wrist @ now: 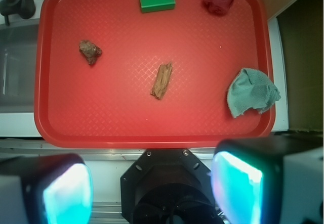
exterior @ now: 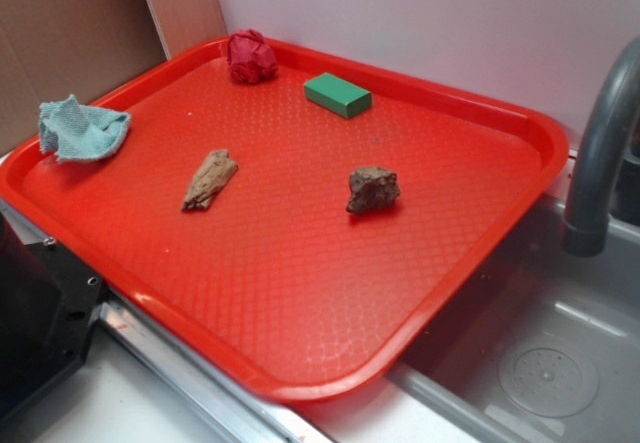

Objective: Grab the red paper.

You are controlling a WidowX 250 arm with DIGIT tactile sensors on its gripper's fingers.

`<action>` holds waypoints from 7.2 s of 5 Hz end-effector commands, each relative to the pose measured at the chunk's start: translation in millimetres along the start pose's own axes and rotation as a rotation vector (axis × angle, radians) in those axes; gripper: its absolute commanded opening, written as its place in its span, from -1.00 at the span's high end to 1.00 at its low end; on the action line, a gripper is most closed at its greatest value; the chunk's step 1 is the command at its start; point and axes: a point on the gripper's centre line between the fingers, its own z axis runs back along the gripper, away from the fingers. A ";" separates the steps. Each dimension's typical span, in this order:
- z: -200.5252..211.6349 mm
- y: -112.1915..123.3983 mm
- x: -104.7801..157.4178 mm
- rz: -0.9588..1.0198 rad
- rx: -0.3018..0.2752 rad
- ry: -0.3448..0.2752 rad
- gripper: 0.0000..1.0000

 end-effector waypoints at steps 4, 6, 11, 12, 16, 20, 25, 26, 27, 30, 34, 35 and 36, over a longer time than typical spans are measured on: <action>-73.7 89.3 101.1 0.291 0.023 -0.174 -1.00; -73.7 89.3 101.1 0.291 0.023 -0.174 -1.00; -129.5 138.0 144.9 0.318 0.066 -0.306 -1.00; -148.5 149.0 164.2 0.322 0.085 -0.273 -1.00; -201.3 163.9 201.5 0.328 0.070 -0.174 -1.00; -210.5 141.3 205.8 0.242 -0.002 -0.178 -1.00; -185.9 147.3 219.4 0.247 -0.010 -0.232 -1.00; -187.2 144.1 222.6 0.243 -0.020 -0.229 -1.00; -191.8 139.7 223.9 0.233 -0.030 -0.220 -1.00; -217.9 143.4 219.8 0.258 -0.013 -0.077 1.00; -145.5 125.7 180.2 0.266 0.036 -0.041 1.00; -92.0 93.6 151.0 0.300 0.042 0.046 1.00; -40.1 71.6 127.5 0.311 0.029 0.045 1.00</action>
